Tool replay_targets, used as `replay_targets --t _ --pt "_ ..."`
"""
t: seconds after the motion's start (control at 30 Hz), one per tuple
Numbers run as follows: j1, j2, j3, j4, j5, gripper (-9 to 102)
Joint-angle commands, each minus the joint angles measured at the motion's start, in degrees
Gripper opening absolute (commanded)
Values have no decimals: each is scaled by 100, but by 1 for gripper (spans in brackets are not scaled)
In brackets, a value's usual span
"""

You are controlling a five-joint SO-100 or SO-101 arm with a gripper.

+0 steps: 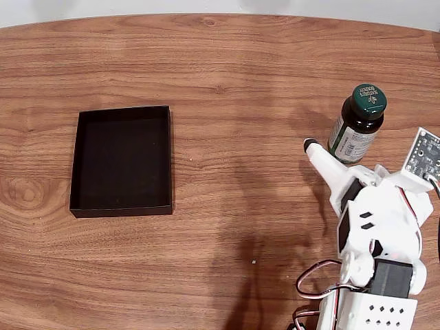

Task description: Pick up the pill bottle and place it in the black box.

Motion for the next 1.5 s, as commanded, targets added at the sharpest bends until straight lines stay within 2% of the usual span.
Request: replay_targets --t 0.0,0.53,0.83,1.27,1.47 --pt "-149 -114 -88 -141 -26 45" --pt "18 -2848 -88 -2874 -114 45" --pt "141 -3384 -132 -3516 -105 45" --pt "211 -4526 -167 -5177 62 45" --pt "334 -4966 -185 -5915 483 45"
